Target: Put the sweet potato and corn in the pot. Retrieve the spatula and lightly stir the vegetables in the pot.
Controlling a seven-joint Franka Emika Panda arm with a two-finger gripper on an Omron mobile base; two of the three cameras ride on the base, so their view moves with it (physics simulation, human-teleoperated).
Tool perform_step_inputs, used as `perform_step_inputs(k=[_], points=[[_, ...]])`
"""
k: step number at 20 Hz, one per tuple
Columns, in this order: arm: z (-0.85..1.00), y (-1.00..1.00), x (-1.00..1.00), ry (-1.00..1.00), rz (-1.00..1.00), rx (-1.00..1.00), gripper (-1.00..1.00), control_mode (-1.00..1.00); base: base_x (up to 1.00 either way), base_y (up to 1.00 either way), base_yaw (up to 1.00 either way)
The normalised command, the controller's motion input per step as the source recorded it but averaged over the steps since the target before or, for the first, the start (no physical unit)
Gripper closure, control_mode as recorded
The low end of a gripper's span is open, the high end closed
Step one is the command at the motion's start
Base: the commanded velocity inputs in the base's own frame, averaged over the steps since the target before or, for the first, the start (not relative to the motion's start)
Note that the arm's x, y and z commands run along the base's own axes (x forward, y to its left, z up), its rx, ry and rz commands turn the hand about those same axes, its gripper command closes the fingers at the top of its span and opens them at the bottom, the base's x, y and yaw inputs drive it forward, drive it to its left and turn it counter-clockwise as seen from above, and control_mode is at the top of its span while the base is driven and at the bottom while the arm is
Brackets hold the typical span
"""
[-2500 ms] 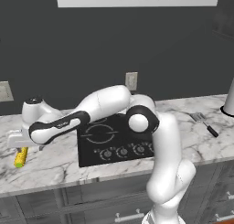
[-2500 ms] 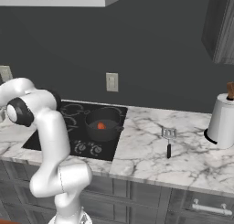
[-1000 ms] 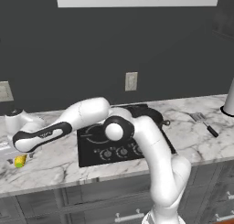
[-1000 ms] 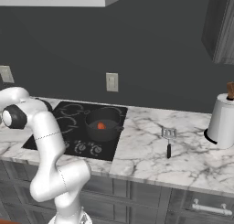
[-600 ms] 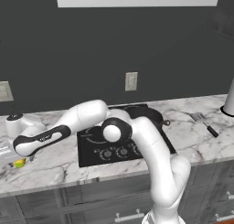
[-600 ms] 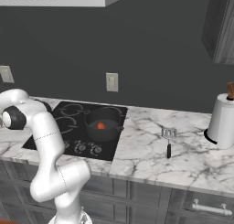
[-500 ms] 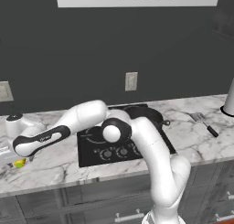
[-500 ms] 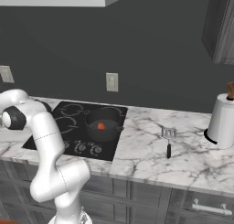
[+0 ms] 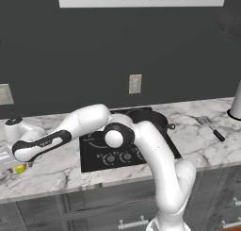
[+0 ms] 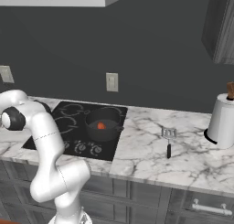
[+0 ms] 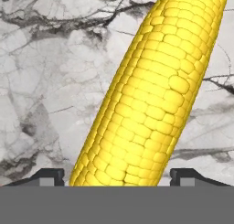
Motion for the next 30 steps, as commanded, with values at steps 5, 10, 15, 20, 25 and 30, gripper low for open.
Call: perform_step_inputs(k=[5,10,15,20,25,30], points=[[0.00,0.00,0.00,0.01,0.00,0.00,1.00,-1.00,0.00,0.00,0.00],[0.00,-0.05,-0.06,-0.04,0.00,0.00,1.00,-1.00,0.00,0.00,0.00],[0.23,-0.77,-0.65,-0.12,0.00,0.04,1.00,-1.00,0.00,0.00,0.00],[0.46,-1.00,-0.38,-0.03,0.00,0.05,1.00,-1.00,0.00,0.00,0.00],[0.47,-1.00,0.02,0.00,0.00,0.00,1.00,-1.00,0.00,0.00,0.00],[0.54,-1.00,0.05,0.00,0.00,0.00,1.00,-1.00,0.00,0.00,0.00]])
